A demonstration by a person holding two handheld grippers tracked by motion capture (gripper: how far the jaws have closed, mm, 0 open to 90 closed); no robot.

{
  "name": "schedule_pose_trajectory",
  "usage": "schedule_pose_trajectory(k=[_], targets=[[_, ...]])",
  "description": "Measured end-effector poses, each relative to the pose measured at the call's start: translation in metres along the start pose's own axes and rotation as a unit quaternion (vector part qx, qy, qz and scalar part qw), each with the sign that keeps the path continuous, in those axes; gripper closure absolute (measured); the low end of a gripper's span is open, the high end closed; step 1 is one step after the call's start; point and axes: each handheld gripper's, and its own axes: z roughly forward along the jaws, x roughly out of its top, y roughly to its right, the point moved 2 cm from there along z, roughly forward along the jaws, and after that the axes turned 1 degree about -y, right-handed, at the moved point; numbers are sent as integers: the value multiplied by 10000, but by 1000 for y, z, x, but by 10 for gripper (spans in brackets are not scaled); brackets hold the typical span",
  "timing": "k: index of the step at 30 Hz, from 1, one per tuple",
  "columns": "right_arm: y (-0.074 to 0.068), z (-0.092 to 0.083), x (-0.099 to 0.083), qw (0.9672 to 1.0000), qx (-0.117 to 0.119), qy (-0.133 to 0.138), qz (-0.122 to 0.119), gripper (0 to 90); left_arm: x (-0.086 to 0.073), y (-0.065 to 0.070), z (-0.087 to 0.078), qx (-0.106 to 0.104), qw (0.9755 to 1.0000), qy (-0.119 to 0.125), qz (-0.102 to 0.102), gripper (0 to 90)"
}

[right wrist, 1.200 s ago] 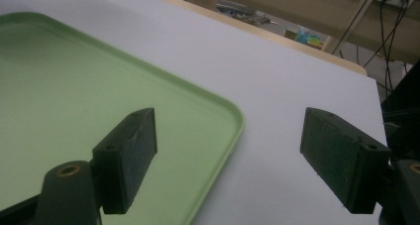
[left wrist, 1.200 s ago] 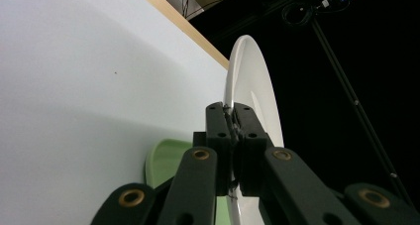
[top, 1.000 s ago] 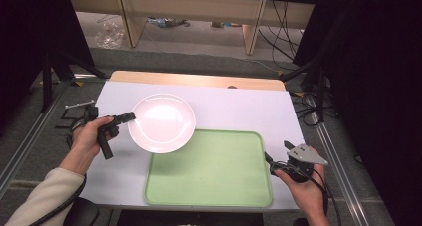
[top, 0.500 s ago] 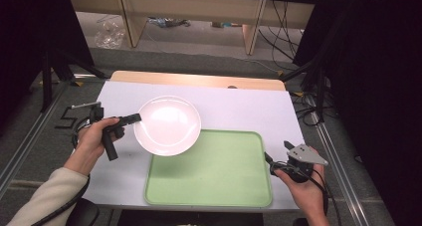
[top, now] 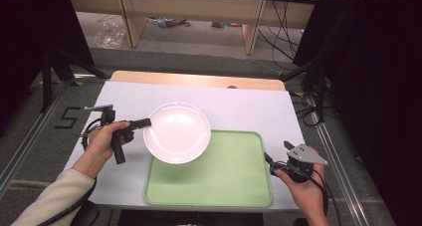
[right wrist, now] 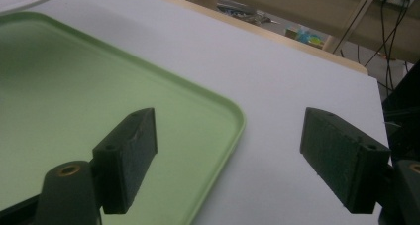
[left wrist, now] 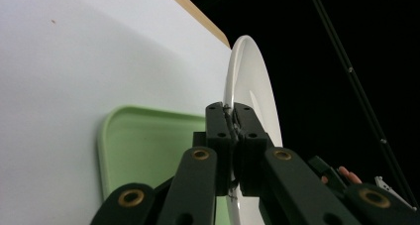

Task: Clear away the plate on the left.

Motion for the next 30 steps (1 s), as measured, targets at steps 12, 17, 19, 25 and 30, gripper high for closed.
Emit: schedule_pose_trajectory(k=[12, 17, 19, 25, 30], targets=[[0, 0, 0, 10000, 0, -1, -2, 230, -24, 7, 33, -23, 9980, -592, 209, 864], [0, 0, 0, 10000, -14, 31, 2, 230, -33, 11, 44, 112, 9967, -797, 127, 862], [0, 0, 0, 10000, -16, 33, 10, 230, -36, 11, 48, 115, 9962, -852, 155, 862], [0, -1, 0, 10000, 1, 5, 7, 230, -46, 8, 60, 303, 9936, -1059, 229, 856], [0, 0, 0, 10000, -17, 34, 10, 230, -49, 6, 62, 339, 9927, -1129, 244, 856]])
